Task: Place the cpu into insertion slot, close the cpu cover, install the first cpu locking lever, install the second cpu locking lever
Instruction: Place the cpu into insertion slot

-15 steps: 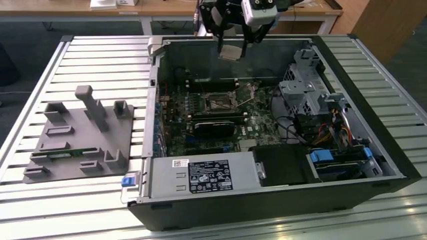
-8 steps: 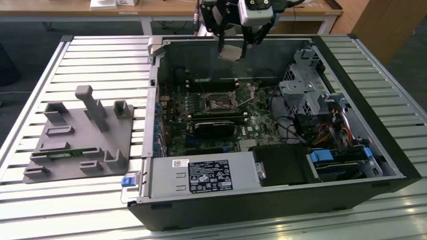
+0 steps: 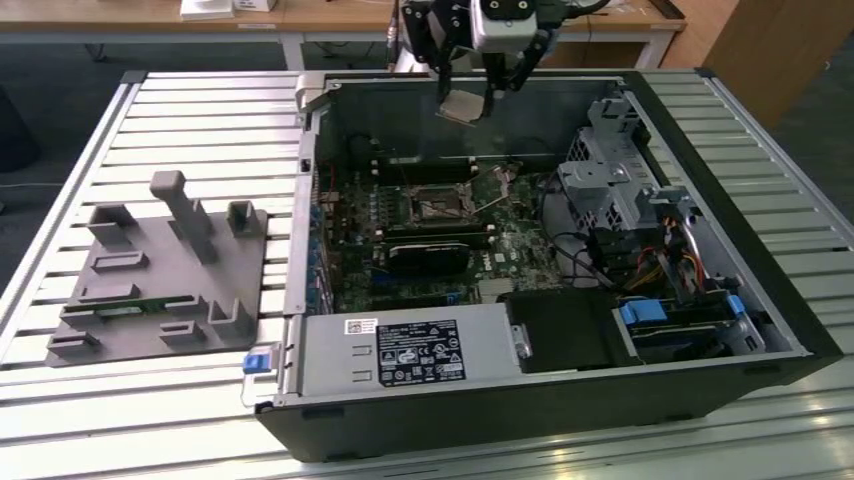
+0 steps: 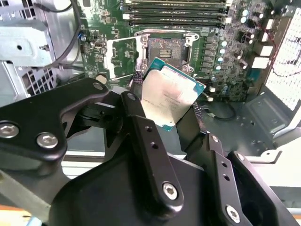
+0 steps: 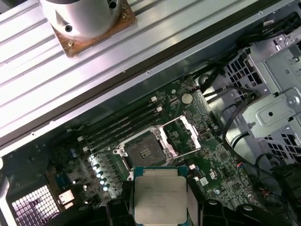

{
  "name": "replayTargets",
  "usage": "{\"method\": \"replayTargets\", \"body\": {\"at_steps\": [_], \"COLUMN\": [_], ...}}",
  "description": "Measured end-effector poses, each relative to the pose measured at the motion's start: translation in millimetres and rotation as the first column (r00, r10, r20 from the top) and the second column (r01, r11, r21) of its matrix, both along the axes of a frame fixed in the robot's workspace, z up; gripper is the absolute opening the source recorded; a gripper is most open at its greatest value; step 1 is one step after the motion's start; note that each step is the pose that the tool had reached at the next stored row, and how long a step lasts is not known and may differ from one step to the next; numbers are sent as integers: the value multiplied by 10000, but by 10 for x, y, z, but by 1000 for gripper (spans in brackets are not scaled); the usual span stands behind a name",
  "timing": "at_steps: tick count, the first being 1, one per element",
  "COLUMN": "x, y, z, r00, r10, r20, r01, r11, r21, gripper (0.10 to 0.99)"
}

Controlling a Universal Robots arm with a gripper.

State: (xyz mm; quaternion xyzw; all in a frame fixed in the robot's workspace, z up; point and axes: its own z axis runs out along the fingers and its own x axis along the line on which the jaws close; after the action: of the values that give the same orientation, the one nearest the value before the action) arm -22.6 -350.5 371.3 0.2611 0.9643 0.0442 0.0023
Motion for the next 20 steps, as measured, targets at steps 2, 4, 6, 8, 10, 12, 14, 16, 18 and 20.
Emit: {"method": "replayTargets", "body": {"at_steps": [2, 4, 6, 8, 10, 12, 14, 16, 18, 20], "x": [0, 0, 0, 0, 0, 0, 0, 0, 0, 0], "y": [0, 0, 0, 0, 0, 0, 0, 0, 0, 0], "z": [-2, -3, -5, -7, -8, -10, -11, -13, -14, -15], "r00": [9997, 9990, 9978, 9962, 9943, 9923, 9906, 9885, 9862, 9833], "r10": [-239, -450, -660, -868, -1064, -1235, -1371, -1509, -1657, -1817], "r20": [0, 0, 0, 0, 0, 0, -1, 0, 0, 0], "r01": [239, 450, 660, 868, 1064, 1235, 1371, 1509, 1657, 1817], "r11": [9997, 9990, 9978, 9962, 9943, 9923, 9906, 9885, 9862, 9833], "r21": [-1, -1, -2, -1, -2, -1, -2, -2, -3, -2], "gripper": [537, 537, 537, 537, 537, 537, 537, 537, 537, 537]}}
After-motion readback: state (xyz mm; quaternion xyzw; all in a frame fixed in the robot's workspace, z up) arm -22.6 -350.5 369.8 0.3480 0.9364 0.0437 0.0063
